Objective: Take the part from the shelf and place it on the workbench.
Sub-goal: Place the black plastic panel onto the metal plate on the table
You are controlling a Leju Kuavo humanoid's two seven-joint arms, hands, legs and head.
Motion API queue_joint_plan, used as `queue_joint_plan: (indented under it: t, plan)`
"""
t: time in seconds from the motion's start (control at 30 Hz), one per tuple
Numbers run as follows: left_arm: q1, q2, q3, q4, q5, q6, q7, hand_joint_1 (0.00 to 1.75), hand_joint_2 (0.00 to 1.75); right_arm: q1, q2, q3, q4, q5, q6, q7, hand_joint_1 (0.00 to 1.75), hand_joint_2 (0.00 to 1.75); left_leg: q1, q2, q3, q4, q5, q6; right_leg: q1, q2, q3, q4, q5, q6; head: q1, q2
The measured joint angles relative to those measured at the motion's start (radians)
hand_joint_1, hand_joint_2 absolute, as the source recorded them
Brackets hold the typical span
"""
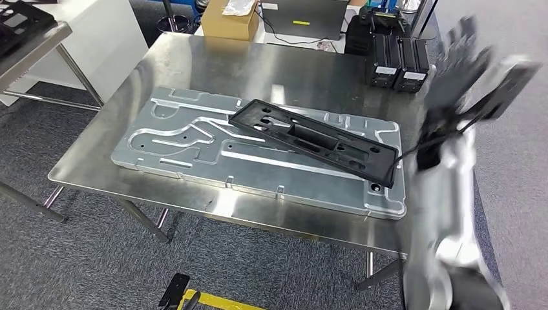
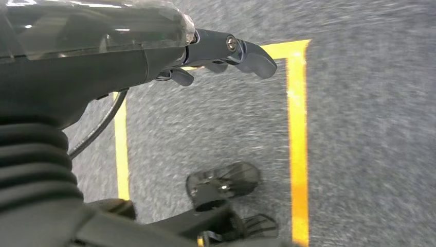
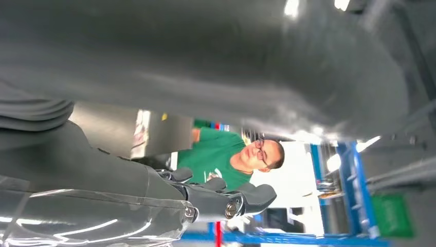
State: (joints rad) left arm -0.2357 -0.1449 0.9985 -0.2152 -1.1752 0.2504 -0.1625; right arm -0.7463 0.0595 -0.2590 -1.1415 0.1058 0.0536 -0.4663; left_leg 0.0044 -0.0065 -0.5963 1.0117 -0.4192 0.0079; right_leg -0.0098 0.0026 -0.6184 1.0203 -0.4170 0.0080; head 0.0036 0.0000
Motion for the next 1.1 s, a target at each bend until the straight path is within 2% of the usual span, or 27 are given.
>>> queue_joint_plan:
  t: [0.03,0.07,0.1,0.17,0.2,0.23,0.27,0.3,0.37,0.4,0.43,0.53,0.57,0.6,0.63,0.7,0.73,0.77,0.8,0.83,0.9,0.93,0.97,1.03,1.1]
  plan:
    - [0.006,0.000,0.005,0.000,0.005,0.001,-0.001,0.00,0.00,0.061,0.008,0.049,-0.069,0.017,-0.031,-0.012,0.00,0.00,0.002,0.002,0.001,-0.007,0.005,0.007,-0.001,0.000,-0.003,0.007,-0.011,0.004,0.000,0.000]
    - [0.009,-0.001,0.010,0.000,0.008,0.001,-0.002,0.00,0.00,0.106,0.012,0.092,-0.127,0.028,-0.053,-0.018,0.00,0.00,0.004,0.004,-0.001,-0.014,0.012,0.015,-0.001,0.001,-0.012,0.030,-0.035,0.007,0.001,0.000]
    - [0.010,-0.001,0.014,0.000,0.009,0.001,-0.002,0.00,0.00,0.139,0.015,0.125,-0.172,0.032,-0.066,-0.019,0.00,0.00,0.005,0.005,-0.003,-0.019,0.017,0.021,-0.002,0.001,-0.029,0.074,-0.072,0.010,0.002,0.000]
    - [0.014,-0.002,0.019,0.000,0.012,0.001,-0.002,0.00,0.00,0.184,0.016,0.167,-0.236,0.032,-0.081,-0.018,0.00,0.00,0.003,0.005,-0.014,-0.019,0.025,0.026,-0.004,0.000,-0.072,0.202,-0.153,0.015,0.003,0.000]
    - [0.017,-0.002,0.021,0.000,0.014,0.001,-0.001,0.00,0.00,0.201,0.017,0.181,-0.258,0.031,-0.086,-0.019,0.00,0.00,0.002,0.005,-0.020,-0.017,0.028,0.026,-0.006,0.000,-0.085,0.252,-0.175,0.018,0.003,0.000]
    - [0.021,-0.002,0.023,0.000,0.016,0.001,-0.001,0.00,0.00,0.215,0.017,0.194,-0.275,0.032,-0.091,-0.022,0.00,0.00,0.002,0.005,-0.026,-0.015,0.032,0.025,-0.009,0.000,-0.084,0.272,-0.180,0.022,0.003,0.000]
    - [0.023,-0.002,0.025,0.000,0.019,0.002,-0.001,0.00,0.00,0.228,0.017,0.206,-0.291,0.039,-0.100,-0.029,0.00,0.00,0.003,0.005,-0.033,-0.012,0.036,0.022,-0.012,-0.001,-0.064,0.254,-0.167,0.025,0.003,0.000]
    - [0.024,-0.002,0.028,0.000,0.022,0.003,-0.001,0.00,0.00,0.241,0.017,0.221,-0.308,0.054,-0.116,-0.041,0.00,0.00,0.004,0.005,-0.040,-0.008,0.039,0.019,-0.016,-0.001,-0.028,0.206,-0.144,0.027,0.003,0.000]
    - [0.027,-0.003,0.038,0.000,0.033,0.007,-0.004,0.00,0.00,0.287,0.019,0.268,-0.362,0.126,-0.193,-0.080,0.00,0.00,0.005,0.003,-0.053,0.004,0.044,0.010,-0.019,-0.001,0.063,0.074,-0.112,0.028,0.003,0.000]
    - [0.030,-0.002,0.043,0.000,0.038,0.009,-0.007,0.00,0.00,0.316,0.021,0.299,-0.393,0.169,-0.245,-0.098,0.00,0.00,0.005,0.001,-0.056,0.008,0.046,0.005,-0.017,0.001,0.090,0.033,-0.105,0.024,0.003,0.000]
    - [0.034,-0.002,0.047,0.000,0.043,0.012,-0.009,0.00,0.00,0.344,0.023,0.336,-0.421,0.211,-0.300,-0.113,0.00,0.00,0.005,0.001,-0.058,0.011,0.050,-0.002,-0.014,0.003,0.102,0.011,-0.103,0.019,0.002,0.000]
    - [0.043,-0.002,0.054,0.000,0.047,0.015,-0.011,0.00,0.00,0.398,0.024,0.423,-0.459,0.269,-0.397,-0.122,0.00,0.00,0.005,0.000,-0.063,0.005,0.069,-0.025,-0.010,0.005,0.086,0.010,-0.087,-0.002,0.001,0.000]
    - [0.047,-0.001,0.056,0.000,0.047,0.016,-0.010,0.00,0.00,0.407,0.024,0.440,-0.466,0.275,-0.412,-0.122,0.00,0.00,0.007,0.000,-0.071,0.011,0.058,-0.031,-0.012,0.003,0.076,0.008,-0.076,-0.010,0.000,0.000]
    - [0.050,-0.001,0.058,0.000,0.047,0.016,-0.010,0.00,0.00,0.415,0.025,0.453,-0.471,0.282,-0.424,-0.121,0.00,0.00,0.008,0.000,-0.083,0.034,0.027,-0.035,-0.014,0.002,0.065,0.006,-0.065,-0.018,-0.001,0.000]
    - [0.054,-0.001,0.061,0.000,0.047,0.016,-0.008,0.00,0.00,0.421,0.025,0.464,-0.474,0.290,-0.438,-0.120,0.00,0.00,0.009,0.001,-0.099,0.075,-0.018,-0.038,-0.015,0.000,0.052,0.004,-0.053,-0.024,-0.003,0.000]
    - [0.058,-0.001,0.064,0.000,0.047,0.018,-0.006,0.00,0.00,0.437,0.026,0.487,-0.476,0.311,-0.474,-0.120,0.00,0.00,0.010,0.001,-0.133,0.210,-0.126,-0.044,-0.012,-0.002,0.021,0.005,-0.031,-0.030,-0.007,0.000]
    - [0.058,-0.001,0.065,0.000,0.047,0.018,-0.005,0.00,0.00,0.446,0.026,0.497,-0.476,0.322,-0.492,-0.122,0.00,0.00,0.010,0.001,-0.143,0.272,-0.156,-0.045,-0.010,-0.003,0.006,0.005,-0.020,-0.030,-0.007,0.000]
    - [0.059,-0.001,0.066,0.000,0.048,0.019,-0.004,0.00,0.00,0.453,0.026,0.509,-0.476,0.335,-0.514,-0.126,0.00,0.00,0.010,0.001,-0.141,0.315,-0.166,-0.046,-0.008,-0.003,-0.010,0.006,-0.009,-0.030,-0.007,0.000]
    - [0.060,-0.001,0.067,0.000,0.048,0.020,-0.003,0.00,0.00,0.459,0.027,0.520,-0.476,0.346,-0.537,-0.131,0.00,0.00,0.010,0.001,-0.123,0.324,-0.154,-0.044,-0.007,-0.004,-0.025,0.007,0.002,-0.029,-0.007,0.000]
    - [0.061,-0.001,0.068,0.000,0.049,0.021,-0.003,0.00,0.00,0.464,0.028,0.532,-0.476,0.357,-0.559,-0.136,0.00,0.00,0.010,0.001,-0.088,0.298,-0.128,-0.042,-0.006,-0.004,-0.038,0.008,0.012,-0.027,-0.008,0.000]
    - [0.063,-0.001,0.070,0.000,0.050,0.023,-0.001,0.00,0.00,0.471,0.031,0.555,-0.476,0.375,-0.596,-0.141,0.00,0.00,0.009,0.001,0.010,0.182,-0.085,-0.035,-0.005,-0.004,-0.057,0.009,0.030,-0.023,-0.008,0.000]
    - [0.064,-0.001,0.070,0.000,0.050,0.023,-0.001,0.00,0.00,0.473,0.032,0.563,-0.476,0.379,-0.604,-0.142,0.00,0.00,0.009,0.001,0.046,0.135,-0.076,-0.033,-0.005,-0.004,-0.062,0.010,0.035,-0.022,-0.008,0.000]
    - [0.064,-0.001,0.070,0.000,0.050,0.023,0.000,0.00,0.00,0.474,0.032,0.567,-0.476,0.380,-0.607,-0.142,0.00,0.00,0.009,0.001,0.067,0.107,-0.075,-0.031,-0.005,-0.004,-0.064,0.010,0.038,-0.021,-0.008,0.000]
    - [0.063,-0.001,0.070,0.000,0.050,0.024,0.000,0.00,0.00,0.474,0.033,0.568,-0.476,0.381,-0.608,-0.142,0.00,0.00,0.009,0.001,0.076,0.096,-0.078,-0.030,-0.005,-0.004,-0.064,0.010,0.039,-0.020,-0.008,0.000]
    - [0.064,-0.001,0.070,0.000,0.050,0.024,0.000,0.00,0.00,0.479,0.036,0.581,-0.476,0.384,-0.616,-0.142,0.00,0.00,0.004,0.000,0.113,0.033,-0.102,-0.025,-0.004,-0.004,-0.066,0.011,0.046,-0.014,-0.007,0.000]
